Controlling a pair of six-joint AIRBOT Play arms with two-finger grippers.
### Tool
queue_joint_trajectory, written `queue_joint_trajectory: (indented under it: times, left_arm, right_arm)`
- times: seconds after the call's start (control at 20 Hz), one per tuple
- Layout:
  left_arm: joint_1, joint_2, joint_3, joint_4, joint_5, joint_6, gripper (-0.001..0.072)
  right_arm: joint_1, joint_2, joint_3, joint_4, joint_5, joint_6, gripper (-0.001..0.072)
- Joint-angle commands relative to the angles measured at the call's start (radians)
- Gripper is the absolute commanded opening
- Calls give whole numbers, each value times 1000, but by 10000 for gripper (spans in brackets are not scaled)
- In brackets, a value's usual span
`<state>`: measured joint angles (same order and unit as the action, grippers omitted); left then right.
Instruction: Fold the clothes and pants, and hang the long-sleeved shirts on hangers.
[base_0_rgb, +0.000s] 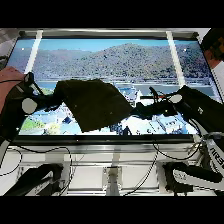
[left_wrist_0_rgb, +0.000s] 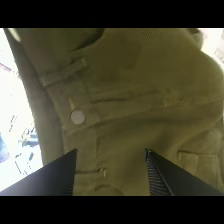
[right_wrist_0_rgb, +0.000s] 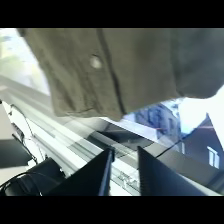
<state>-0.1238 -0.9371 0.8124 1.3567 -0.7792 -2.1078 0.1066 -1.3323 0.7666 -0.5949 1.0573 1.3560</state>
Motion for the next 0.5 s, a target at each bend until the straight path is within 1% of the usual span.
queue_joint_trajectory:
  times: [0.0, 0.1, 0.15, 0.2, 0.3, 0.35, 0.4, 0.45]
  left_arm:
    - [4, 9, -26, -5, -54, -25, 421]
    - [-2, 10, -53, -8, -112, -24, 416]
    - [-1, 10, -76, -37, -115, -22, 398]
    - [-2, 10, -97, -77, -100, -16, 348]
    - [-2, 10, -142, -167, -54, 22, 347]
    - [-1, 10, -166, -168, -31, 22, 347]
    - [-1, 10, -187, -165, -22, 33, 346]
    - [-2, 9, -198, -166, -42, 81, 346]
  right_arm:
    - [-1, 16, -35, -132, 28, 83, 344]
    - [-1, 16, -35, -140, 35, 91, 358]
    - [-1, 16, -35, -133, 0, 92, 358]
    - [-1, 14, -35, -122, -31, 105, 358]
    - [-1, 11, -35, -113, -60, 138, 371]
    - [-1, 3, -35, -103, -66, 150, 395]
    - [0, -3, -35, -86, -68, 150, 395]
    - [0, -7, -35, -72, -66, 150, 395]
